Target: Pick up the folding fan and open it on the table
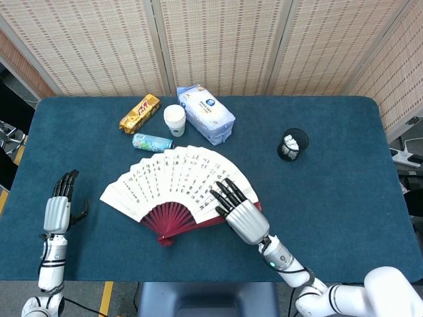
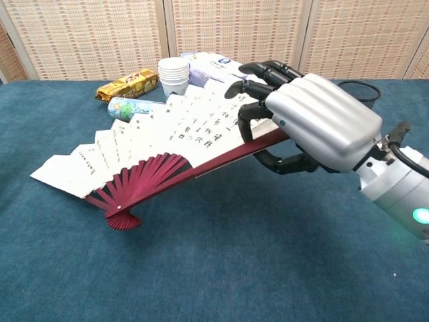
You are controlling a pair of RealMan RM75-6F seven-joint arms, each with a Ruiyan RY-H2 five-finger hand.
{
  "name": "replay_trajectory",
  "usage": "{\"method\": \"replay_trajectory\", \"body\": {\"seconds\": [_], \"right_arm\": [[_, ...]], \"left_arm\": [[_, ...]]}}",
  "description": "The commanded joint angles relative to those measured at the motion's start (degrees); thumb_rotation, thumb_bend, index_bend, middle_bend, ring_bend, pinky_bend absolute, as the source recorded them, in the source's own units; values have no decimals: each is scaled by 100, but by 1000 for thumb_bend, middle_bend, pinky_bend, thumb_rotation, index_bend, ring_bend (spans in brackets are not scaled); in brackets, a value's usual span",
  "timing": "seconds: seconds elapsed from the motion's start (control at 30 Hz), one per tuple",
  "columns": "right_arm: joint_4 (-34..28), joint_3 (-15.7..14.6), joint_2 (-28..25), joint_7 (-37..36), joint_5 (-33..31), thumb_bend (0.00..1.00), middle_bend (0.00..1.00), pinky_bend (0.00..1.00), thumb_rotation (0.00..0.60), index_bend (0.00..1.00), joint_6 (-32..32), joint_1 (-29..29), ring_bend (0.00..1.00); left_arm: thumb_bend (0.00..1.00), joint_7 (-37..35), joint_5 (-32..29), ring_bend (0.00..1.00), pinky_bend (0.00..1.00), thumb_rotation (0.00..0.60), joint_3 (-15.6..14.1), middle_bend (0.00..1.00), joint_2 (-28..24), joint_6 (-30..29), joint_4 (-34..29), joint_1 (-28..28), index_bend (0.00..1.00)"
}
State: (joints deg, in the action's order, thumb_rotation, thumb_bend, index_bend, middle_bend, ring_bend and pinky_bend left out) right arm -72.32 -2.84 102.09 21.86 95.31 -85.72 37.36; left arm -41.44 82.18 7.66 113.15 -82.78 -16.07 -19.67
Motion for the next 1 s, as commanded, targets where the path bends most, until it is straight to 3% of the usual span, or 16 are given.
{"method": "replay_trajectory", "body": {"seconds": [0.03, 0.2, 0.3, 0.37, 0.4, 0.5, 0.63, 0.83, 0.9, 1.0], "right_arm": [[59, -89, -35, 14, 114, 528, 163, 65, 600, 474, -35, -131, 0], [90, -213, -143, 101, 113, 485, 160, 65, 600, 404, 34, -399, 0], [50, -269, -257, 231, -8, 435, 121, 62, 600, 227, 186, -562, 0], [-14, -314, -341, 297, -135, 361, 58, 41, 600, 51, 358, -666, 0], [-47, -331, -378, 330, -199, 319, 33, 26, 600, 14, 447, -705, 0], [-191, -377, -508, 512, -412, 147, 0, 0, 600, 0, 783, -797, 0], [-521, -420, -768, 922, -720, 27, 0, 0, 600, 0, 1323, -824, 0], [-1333, -397, -1351, 1338, -1170, 0, 0, 0, 600, 0, 2014, -753, 0], [-1811, -383, -1725, 1487, -1445, 0, 0, 0, 600, 0, 2332, -679, 0], [-2428, -269, -2238, 1346, -1616, 0, 0, 0, 600, 0, 2277, -717, 0]], "left_arm": [[469, -18, 59, 0, 83, 600, -85, 0, 54, -23, 131, 98, 0], [469, -61, 98, 0, 83, 600, -157, 0, 38, 26, 203, 184, 0], [469, -109, 132, 0, 83, 600, -198, 0, 11, 9, 187, 213, 0], [462, -154, 153, 0, 83, 600, -219, 0, -25, 0, 156, 220, 0], [456, -180, 154, 0, 83, 600, -222, 0, -45, 10, 134, 227, 0], [448, -333, 134, 0, 84, 600, -213, 0, -142, 87, -13, 238, 0], [435, -500, 223, 0, 85, 600, -305, 0, -355, 66, -274, 288, 0], [414, -615, 386, 0, 85, 600, -463, 0, -912, -48, -1021, 389, 0], [408, -556, 479, 0, 85, 600, -555, 0, -1220, -75, -1425, 422, 0], [406, -344, 602, 0, 85, 600, -664, 0, -1824, -188, -2294, 490, 0]]}}
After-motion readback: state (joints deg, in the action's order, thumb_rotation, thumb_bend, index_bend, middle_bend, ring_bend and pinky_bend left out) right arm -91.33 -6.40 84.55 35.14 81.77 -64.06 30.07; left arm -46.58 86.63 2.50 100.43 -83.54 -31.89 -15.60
